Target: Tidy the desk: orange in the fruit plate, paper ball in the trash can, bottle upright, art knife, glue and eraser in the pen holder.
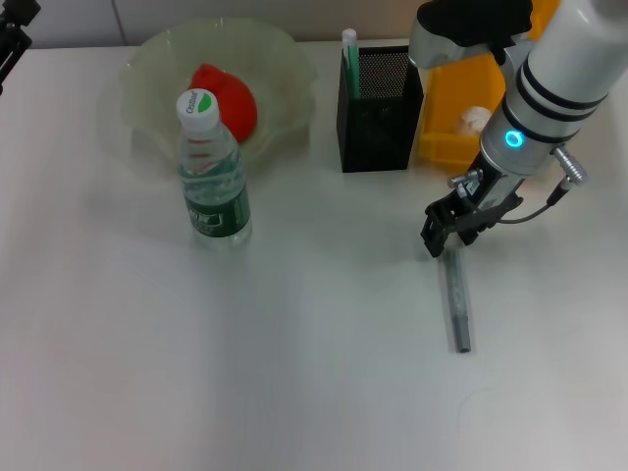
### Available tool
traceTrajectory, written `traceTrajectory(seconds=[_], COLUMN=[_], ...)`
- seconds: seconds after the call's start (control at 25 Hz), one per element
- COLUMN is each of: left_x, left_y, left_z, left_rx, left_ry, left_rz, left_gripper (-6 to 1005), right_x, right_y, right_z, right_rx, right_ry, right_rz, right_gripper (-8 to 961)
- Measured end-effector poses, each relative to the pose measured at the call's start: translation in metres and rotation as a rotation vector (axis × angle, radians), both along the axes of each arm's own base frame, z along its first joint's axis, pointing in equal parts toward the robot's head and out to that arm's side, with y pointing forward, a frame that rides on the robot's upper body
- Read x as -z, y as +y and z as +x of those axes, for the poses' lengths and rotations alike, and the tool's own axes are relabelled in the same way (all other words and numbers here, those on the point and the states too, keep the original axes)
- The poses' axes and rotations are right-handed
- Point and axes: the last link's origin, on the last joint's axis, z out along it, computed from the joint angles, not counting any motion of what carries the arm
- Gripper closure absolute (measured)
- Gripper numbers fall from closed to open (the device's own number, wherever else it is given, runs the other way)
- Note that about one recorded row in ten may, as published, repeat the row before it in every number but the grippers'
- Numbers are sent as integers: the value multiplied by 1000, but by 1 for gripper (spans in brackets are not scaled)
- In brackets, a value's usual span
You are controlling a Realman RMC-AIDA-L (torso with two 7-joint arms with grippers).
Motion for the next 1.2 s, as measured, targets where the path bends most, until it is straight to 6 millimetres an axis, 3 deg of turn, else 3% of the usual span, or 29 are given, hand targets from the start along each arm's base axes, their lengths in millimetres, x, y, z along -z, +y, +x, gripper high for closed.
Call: traceTrajectory(seconds=[0.12, 0.52, 1.2], left_x=[0, 0, -1], left_y=[1, 3, 1], left_z=[1, 2, 1], left_rx=[3, 7, 2], left_ry=[0, 0, -4], left_rz=[0, 1, 8], left_gripper=[418, 418, 417], right_x=[0, 0, 1], right_y=[0, 1, -1], right_z=[0, 1, 7], right_rx=[-1, -3, 18], right_ry=[0, 6, 48], right_rz=[0, 7, 16], right_gripper=[488, 690, 785])
